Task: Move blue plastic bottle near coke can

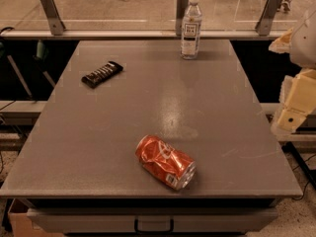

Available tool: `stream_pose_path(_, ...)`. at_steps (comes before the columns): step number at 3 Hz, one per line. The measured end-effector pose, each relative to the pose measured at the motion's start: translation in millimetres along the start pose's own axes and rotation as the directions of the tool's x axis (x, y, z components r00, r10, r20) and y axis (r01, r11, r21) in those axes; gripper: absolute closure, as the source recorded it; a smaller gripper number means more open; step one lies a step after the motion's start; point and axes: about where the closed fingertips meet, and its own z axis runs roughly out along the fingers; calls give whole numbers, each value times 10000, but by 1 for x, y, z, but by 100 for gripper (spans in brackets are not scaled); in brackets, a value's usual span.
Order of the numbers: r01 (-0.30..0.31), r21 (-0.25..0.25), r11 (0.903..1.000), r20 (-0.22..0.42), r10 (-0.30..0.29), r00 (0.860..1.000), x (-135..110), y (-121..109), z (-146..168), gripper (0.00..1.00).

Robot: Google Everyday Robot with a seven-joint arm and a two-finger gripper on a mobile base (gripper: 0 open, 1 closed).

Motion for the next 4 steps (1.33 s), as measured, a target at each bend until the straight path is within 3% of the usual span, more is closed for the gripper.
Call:
stream_pose_path(1,0,4,10000,4,0,10000,0,0,0,0)
stream_pose_path(2,-19,260,9997,519,5,9987,-7,-27,15,0)
stream_pose_path(3,-150,698,9974,1657,33,9862,-22,-82,45,0)
stream_pose_path(4,-465,1093,9929,2970,120,9548,-48,-149,76,0)
